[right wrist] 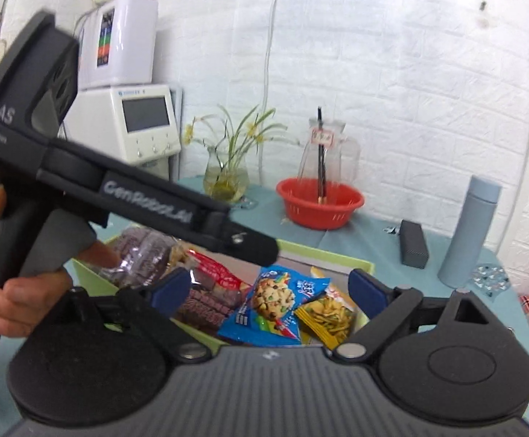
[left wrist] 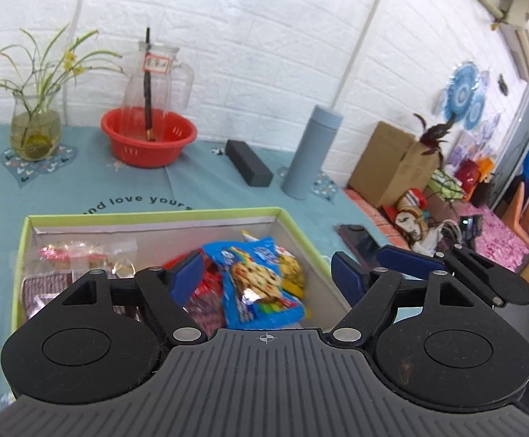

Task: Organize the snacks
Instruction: 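Lower the blue cookie packet into the green box and open the left gripper, then grasp the green pea snack bag on the table with the left gripper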

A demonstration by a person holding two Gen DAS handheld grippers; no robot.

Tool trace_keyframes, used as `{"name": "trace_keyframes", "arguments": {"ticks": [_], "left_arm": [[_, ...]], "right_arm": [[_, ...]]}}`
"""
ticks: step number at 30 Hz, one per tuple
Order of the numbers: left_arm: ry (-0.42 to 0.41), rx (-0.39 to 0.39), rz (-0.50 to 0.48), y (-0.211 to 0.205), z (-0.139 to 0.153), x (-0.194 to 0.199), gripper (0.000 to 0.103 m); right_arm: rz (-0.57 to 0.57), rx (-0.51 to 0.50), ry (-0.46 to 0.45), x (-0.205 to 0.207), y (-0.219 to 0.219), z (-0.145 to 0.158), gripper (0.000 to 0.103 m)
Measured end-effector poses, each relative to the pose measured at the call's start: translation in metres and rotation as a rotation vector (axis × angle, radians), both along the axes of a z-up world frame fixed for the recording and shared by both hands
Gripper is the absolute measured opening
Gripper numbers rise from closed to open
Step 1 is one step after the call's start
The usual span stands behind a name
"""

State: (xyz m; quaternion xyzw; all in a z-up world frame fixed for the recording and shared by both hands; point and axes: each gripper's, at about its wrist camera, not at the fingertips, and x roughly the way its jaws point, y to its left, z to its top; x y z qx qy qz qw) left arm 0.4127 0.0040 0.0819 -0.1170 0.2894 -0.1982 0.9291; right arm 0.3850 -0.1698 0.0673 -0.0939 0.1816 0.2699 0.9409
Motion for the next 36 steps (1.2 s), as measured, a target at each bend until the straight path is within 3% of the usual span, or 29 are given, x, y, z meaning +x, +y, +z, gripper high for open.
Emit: {"name": "trace_keyframes", "arguments": {"ticks": [3,7,13,15,22,27,36], "left_arm": [[-0.01,-0.016,-0.018,-0.002,-0.003,-0.037,0.071],[0.03,-0.023,-0.019,-0.005,-0.028,-0.08,0.071],[0.192,-0.088,-0.082,-0.012,-0.076,-0.121,0.067],[0.225,-0.104,-0.099,-0.015,-0.084,-0.128,0.065],[0.215,-0.029,-0.077,-0.031,-0.088,-0.135,0.066],[0.236,-0.037,-0.072,-0.024,-0.094,-0.133,0.066],[0.261,-0.047,-0.075,-0.025,-0.097,-0.128,0.067]], "right_arm": [[-0.003,0.045,0.022,-0.029,-0.016,0.002,0.093],[-0.006,0.076,0.099,-0.068,-0.022,-0.02,0.093],[0.002,0.089,0.252,-0.119,-0.015,-0.07,0.093],[-0.007,0.085,0.281,-0.126,-0.013,-0.08,0.093],[-0.052,0.038,0.305,-0.127,-0.006,-0.094,0.094],[0.001,0.054,0.332,-0.137,0.0,-0.094,0.093],[-0.059,0.008,0.315,-0.129,0.003,-0.098,0.093]]}}
